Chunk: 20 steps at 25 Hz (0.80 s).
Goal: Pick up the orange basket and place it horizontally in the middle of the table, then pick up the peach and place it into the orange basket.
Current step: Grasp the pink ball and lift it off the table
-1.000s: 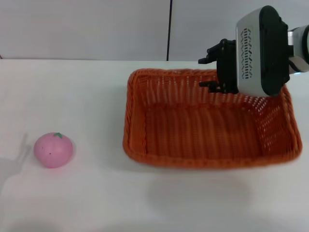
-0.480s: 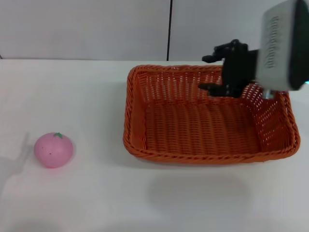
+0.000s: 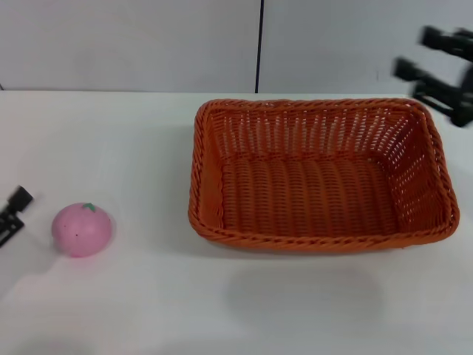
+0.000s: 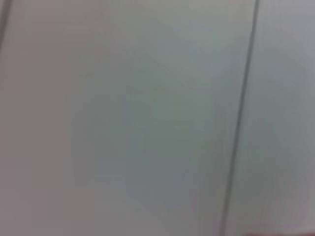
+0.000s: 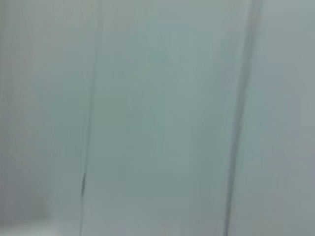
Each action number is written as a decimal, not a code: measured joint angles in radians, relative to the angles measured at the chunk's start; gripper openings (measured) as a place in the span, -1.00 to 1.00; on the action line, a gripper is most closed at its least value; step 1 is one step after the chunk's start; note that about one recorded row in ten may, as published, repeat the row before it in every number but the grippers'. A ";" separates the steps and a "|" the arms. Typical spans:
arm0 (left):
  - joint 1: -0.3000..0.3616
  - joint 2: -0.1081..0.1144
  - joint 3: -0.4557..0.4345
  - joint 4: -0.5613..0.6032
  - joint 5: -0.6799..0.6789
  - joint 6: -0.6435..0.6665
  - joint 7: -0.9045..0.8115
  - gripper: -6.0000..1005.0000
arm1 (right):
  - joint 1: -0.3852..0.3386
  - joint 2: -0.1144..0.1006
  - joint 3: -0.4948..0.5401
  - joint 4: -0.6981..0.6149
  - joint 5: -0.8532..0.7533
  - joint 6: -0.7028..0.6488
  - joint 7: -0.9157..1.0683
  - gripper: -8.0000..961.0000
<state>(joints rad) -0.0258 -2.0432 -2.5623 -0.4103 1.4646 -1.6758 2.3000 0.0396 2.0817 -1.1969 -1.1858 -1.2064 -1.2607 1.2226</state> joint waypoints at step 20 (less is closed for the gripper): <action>-0.094 -0.018 0.004 0.010 0.259 0.220 0.049 0.65 | -0.026 -0.007 0.470 0.674 0.194 -0.621 -0.215 0.20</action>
<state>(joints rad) -0.1198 -2.0612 -2.5587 -0.4002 1.7239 -1.4557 2.3490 0.0136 2.0743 -0.7268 -0.5113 -1.0120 -1.8815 1.0080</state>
